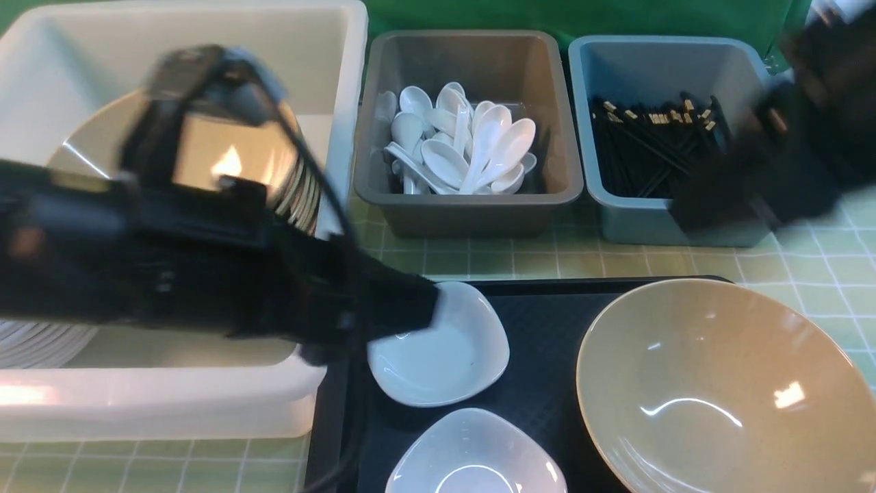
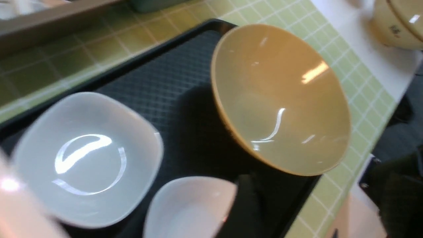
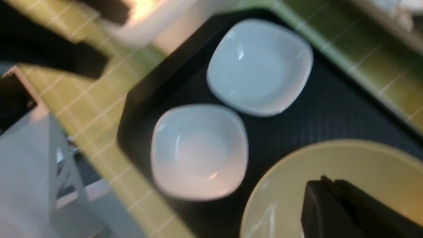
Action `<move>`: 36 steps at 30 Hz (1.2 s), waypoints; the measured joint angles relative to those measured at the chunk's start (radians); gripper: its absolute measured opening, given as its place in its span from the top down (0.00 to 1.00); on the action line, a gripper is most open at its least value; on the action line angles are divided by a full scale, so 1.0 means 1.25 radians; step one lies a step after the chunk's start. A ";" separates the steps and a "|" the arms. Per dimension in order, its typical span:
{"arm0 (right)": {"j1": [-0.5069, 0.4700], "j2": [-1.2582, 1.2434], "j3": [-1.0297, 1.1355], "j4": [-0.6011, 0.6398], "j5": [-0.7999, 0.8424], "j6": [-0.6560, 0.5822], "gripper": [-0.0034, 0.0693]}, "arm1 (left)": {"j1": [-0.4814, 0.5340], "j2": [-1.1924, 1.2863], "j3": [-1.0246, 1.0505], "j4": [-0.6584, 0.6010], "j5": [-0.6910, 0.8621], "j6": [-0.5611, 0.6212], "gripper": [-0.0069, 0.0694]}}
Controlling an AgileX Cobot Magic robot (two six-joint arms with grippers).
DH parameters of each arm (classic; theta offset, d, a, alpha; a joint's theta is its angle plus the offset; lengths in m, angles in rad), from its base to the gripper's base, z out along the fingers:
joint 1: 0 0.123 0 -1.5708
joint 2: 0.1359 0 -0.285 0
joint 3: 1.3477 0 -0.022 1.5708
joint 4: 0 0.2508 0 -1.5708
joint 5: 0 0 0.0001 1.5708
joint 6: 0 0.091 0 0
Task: On green table put chopsticks spoon bowls plates into blue grey white boxes.
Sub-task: 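Place the white spoon into the bin of spoons with the right gripper, then grasp the large bowl on the tray by its rim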
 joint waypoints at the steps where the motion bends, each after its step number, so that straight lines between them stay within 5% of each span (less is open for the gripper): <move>1: 0.000 -0.041 0.051 0.007 -0.002 -0.002 0.92 | -0.023 0.024 -0.001 -0.021 -0.004 0.027 0.15; 4: 0.000 -0.113 0.128 0.013 -0.010 -0.006 0.92 | -0.078 0.093 -0.022 -0.041 -0.013 0.078 0.05; 15: 0.000 -0.260 0.239 0.047 -0.060 -0.018 0.92 | -0.121 0.471 -0.301 0.005 0.044 0.015 0.06; 21: 0.000 -0.280 0.267 0.048 -0.062 -0.039 0.92 | -0.150 0.696 -0.493 0.088 0.114 -0.048 0.16; 29: 0.000 -0.283 0.273 0.048 -0.060 -0.060 0.92 | -0.161 0.853 -0.628 0.076 0.137 -0.057 0.30; 36: 0.000 -0.286 0.273 0.048 -0.059 -0.072 0.90 | -0.161 0.897 -0.654 0.059 0.148 -0.057 0.63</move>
